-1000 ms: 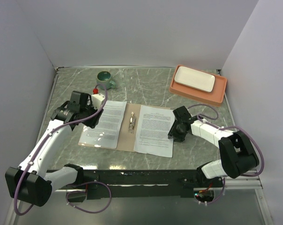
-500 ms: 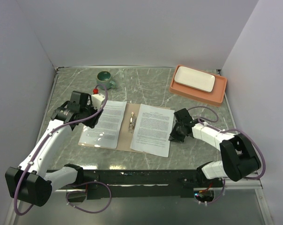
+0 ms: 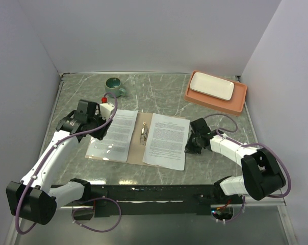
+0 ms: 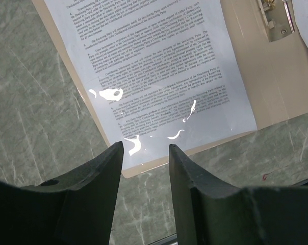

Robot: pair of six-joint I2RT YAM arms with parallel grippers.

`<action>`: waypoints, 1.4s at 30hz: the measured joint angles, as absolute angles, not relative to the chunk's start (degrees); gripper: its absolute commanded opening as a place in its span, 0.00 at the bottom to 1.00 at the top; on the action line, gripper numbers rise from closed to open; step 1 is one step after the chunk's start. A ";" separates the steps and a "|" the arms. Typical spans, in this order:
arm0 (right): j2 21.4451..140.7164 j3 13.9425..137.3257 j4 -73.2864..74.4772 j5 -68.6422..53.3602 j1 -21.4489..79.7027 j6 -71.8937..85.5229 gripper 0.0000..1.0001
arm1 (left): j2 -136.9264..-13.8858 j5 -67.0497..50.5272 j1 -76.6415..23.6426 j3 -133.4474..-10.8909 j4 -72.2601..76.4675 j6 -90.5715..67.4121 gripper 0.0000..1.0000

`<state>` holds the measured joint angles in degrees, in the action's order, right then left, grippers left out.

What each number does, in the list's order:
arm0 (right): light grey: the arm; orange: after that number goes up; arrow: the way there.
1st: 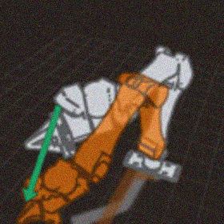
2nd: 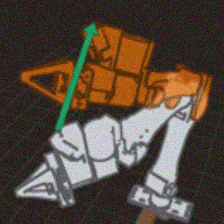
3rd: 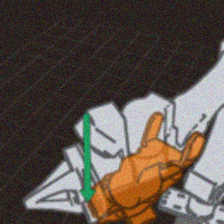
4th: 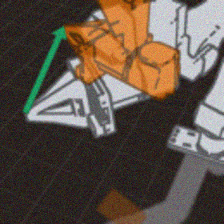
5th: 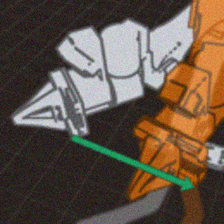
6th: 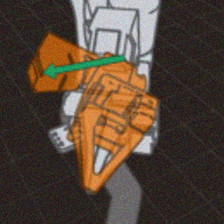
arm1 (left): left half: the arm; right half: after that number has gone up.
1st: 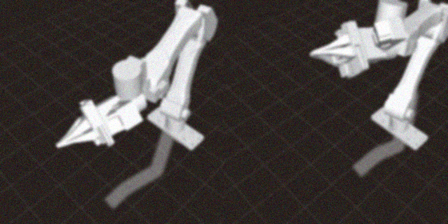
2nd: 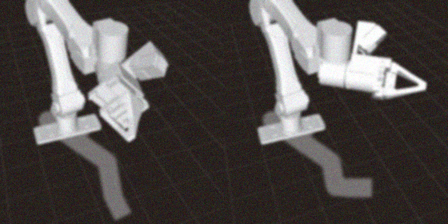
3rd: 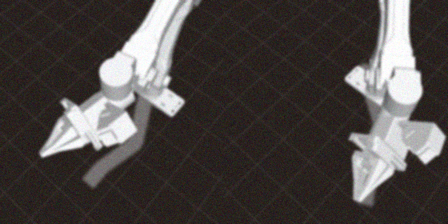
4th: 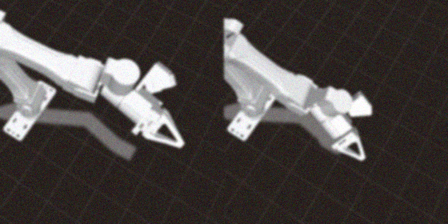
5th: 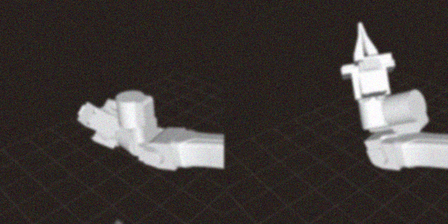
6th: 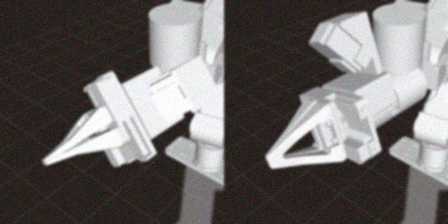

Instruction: Put the files into the folder

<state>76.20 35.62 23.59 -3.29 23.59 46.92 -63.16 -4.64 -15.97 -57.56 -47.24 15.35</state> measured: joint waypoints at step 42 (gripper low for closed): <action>85.65 42.52 19.79 -7.01 23.64 38.79 0.40 | -63.29 -3.57 -15.94 -56.42 -45.28 15.97 0.48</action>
